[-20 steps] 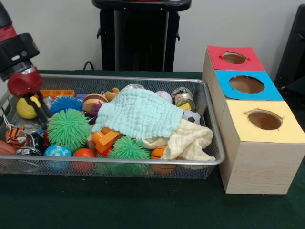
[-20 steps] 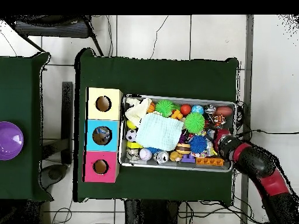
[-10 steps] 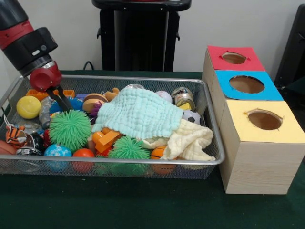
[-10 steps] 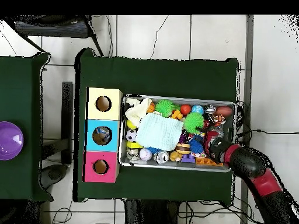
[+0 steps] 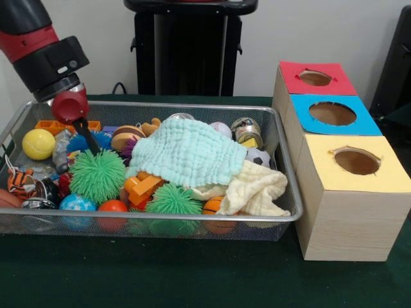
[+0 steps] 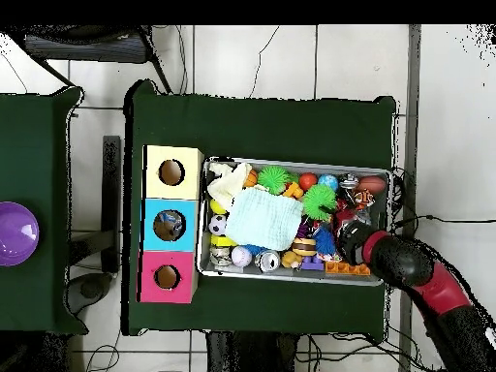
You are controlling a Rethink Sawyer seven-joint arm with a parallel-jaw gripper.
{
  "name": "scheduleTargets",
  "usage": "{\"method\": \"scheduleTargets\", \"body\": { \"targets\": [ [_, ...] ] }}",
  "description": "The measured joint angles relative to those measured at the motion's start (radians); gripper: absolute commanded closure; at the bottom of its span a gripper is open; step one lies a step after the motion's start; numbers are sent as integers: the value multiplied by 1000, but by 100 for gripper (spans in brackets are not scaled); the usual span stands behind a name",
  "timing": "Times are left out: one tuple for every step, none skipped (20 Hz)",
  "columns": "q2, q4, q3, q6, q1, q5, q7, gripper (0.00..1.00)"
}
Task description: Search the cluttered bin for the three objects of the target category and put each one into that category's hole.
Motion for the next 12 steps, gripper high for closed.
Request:
{"method": "scheduleTargets", "body": {
  "targets": [
    [-23, -1, -4, 0, 14, -1, 0, 0],
    [-47, -3, -6, 0, 26, -1, 0, 0],
    [-63, -4, -6, 0, 33, -1, 0, 0],
    [-79, -5, -7, 0, 39, 0, 0, 0],
    [-106, -8, -7, 2, 50, 0, 0, 0],
    [-128, -11, -7, 3, 57, 3, 0, 0],
    [-139, -13, -7, 4, 61, 5, 0, 0],
    [-150, -14, -7, 4, 64, 7, 0, 0],
    [-173, -16, -7, 6, 70, 12, 0, 0],
    [-189, -17, -6, 6, 74, 15, 0, 0],
    [-203, -21, -6, 6, 77, 18, 0, 0],
    [-207, -22, -6, 6, 78, 19, 0, 0]
  ]
}}
